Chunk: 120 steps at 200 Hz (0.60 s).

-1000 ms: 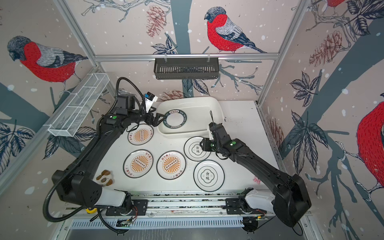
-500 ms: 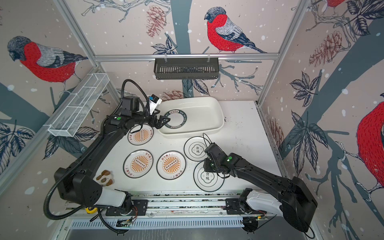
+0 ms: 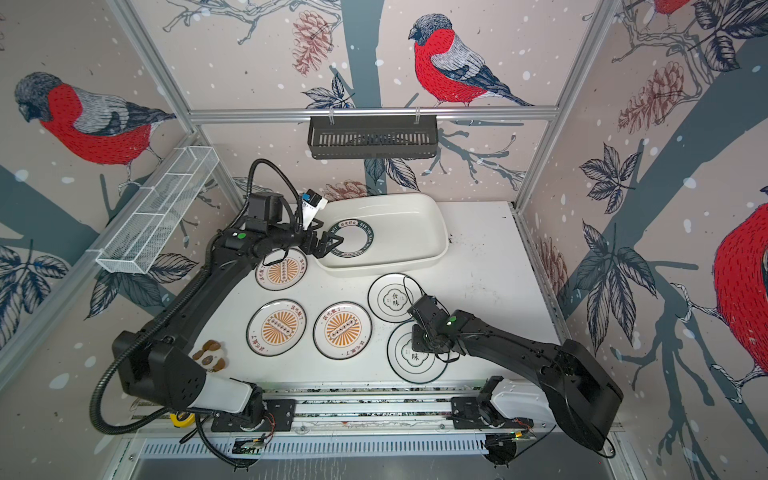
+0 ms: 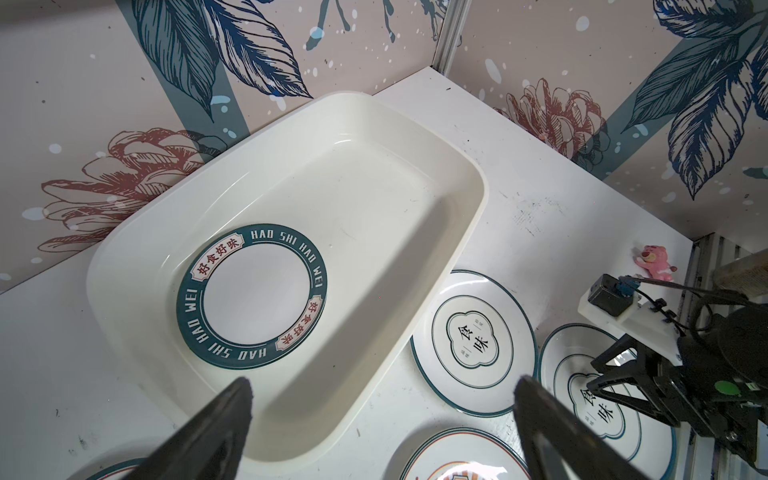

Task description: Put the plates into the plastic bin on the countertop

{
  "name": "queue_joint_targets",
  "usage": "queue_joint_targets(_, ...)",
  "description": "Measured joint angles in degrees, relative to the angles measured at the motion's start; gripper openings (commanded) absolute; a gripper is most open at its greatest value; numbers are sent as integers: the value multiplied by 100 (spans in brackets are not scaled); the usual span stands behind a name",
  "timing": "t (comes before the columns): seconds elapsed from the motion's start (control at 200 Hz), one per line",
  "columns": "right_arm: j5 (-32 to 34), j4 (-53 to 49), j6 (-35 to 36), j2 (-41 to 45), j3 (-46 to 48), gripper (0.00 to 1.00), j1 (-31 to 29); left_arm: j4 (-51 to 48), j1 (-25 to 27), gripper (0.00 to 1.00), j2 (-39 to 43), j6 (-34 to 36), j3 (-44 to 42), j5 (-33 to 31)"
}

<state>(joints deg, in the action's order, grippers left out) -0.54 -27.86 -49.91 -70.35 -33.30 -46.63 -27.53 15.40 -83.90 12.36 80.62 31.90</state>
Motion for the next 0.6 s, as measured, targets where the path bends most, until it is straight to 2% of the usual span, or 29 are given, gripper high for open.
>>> queue_joint_targets(0.6,382,236,50,-37,216,40,702,20,20,97,-131,-55,20,66)
